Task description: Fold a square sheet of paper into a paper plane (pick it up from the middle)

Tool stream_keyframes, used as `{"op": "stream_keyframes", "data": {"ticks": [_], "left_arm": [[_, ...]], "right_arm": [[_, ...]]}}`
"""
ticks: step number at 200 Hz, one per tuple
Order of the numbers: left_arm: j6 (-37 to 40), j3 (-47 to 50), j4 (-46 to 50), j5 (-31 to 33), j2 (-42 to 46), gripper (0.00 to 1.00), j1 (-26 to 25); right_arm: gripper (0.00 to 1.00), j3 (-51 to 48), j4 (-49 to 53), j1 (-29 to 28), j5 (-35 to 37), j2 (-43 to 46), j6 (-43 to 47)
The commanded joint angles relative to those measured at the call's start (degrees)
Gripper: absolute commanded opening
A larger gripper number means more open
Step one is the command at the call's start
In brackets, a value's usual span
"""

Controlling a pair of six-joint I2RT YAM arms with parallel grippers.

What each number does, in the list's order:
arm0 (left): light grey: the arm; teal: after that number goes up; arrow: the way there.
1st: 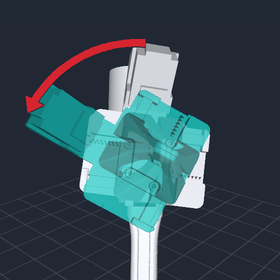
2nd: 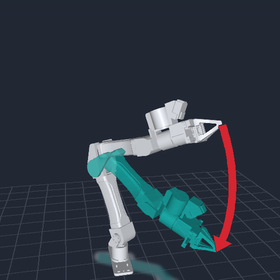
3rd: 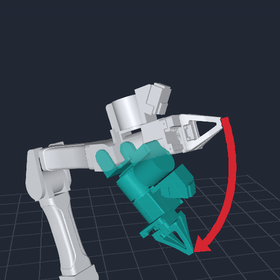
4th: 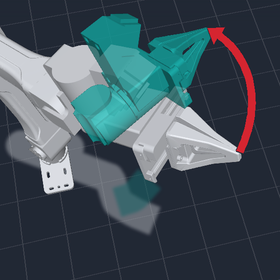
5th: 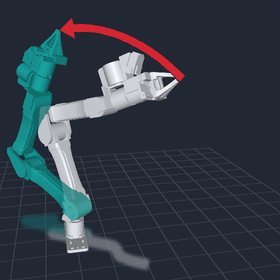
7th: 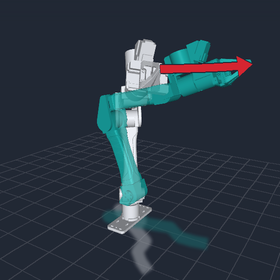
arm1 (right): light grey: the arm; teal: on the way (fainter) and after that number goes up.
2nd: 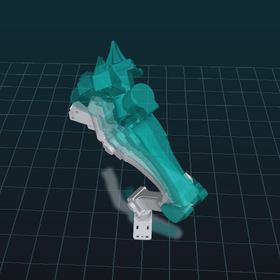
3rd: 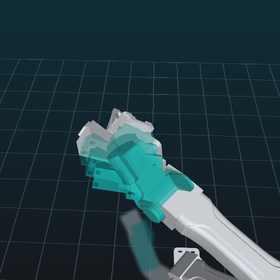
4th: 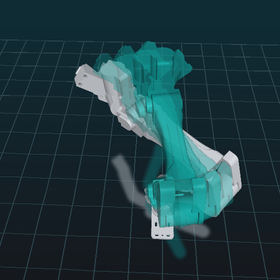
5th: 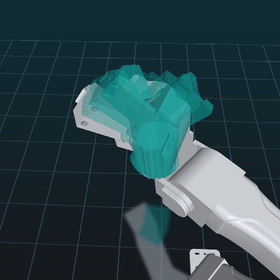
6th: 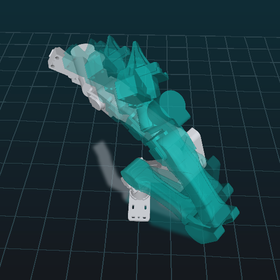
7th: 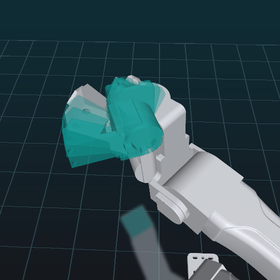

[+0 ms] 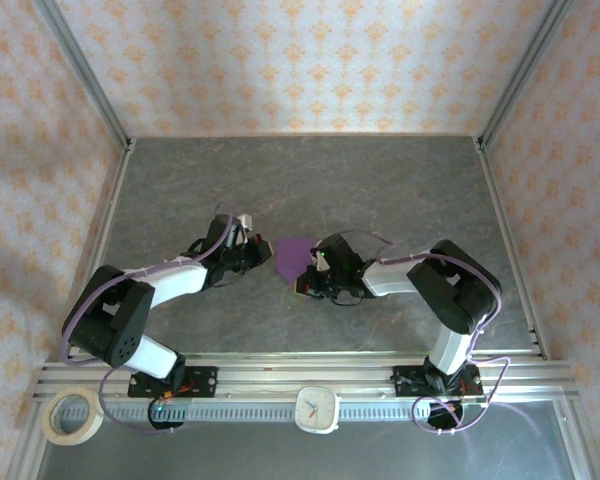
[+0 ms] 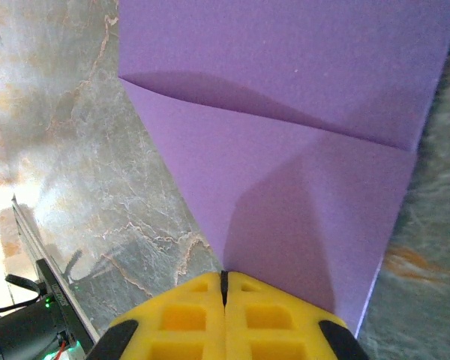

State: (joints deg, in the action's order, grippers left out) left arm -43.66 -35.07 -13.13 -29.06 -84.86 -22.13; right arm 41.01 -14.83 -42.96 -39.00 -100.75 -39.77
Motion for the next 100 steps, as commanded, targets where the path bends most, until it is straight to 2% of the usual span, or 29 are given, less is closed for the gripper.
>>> {"op": "stream_keyframes", "data": {"ticks": [1,31,52,100], "left_arm": [[-0.35,-0.13,-1.7,-0.34,-0.02,0.0,-3.14],[-0.79,-0.11,-4.52,-2.39,-4.22,0.0,-6.25],[-0.9,-0.15,-5.63,-2.76,-7.73,0.0,-6.61],[1.05,-0.59,-0.33,1.64,-13.13,0.0,-6.58]], "right_arm": [[0.0,-2.35,7.54,0.42,2.82,-1.3,0.9],[0.0,-2.17,7.32,0.41,2.55,-1.68,0.45],[0.0,-1.79,7.51,0.42,2.48,-1.56,0.52],[0.0,0.89,7.22,0.42,1.28,1.1,-0.42]]}}
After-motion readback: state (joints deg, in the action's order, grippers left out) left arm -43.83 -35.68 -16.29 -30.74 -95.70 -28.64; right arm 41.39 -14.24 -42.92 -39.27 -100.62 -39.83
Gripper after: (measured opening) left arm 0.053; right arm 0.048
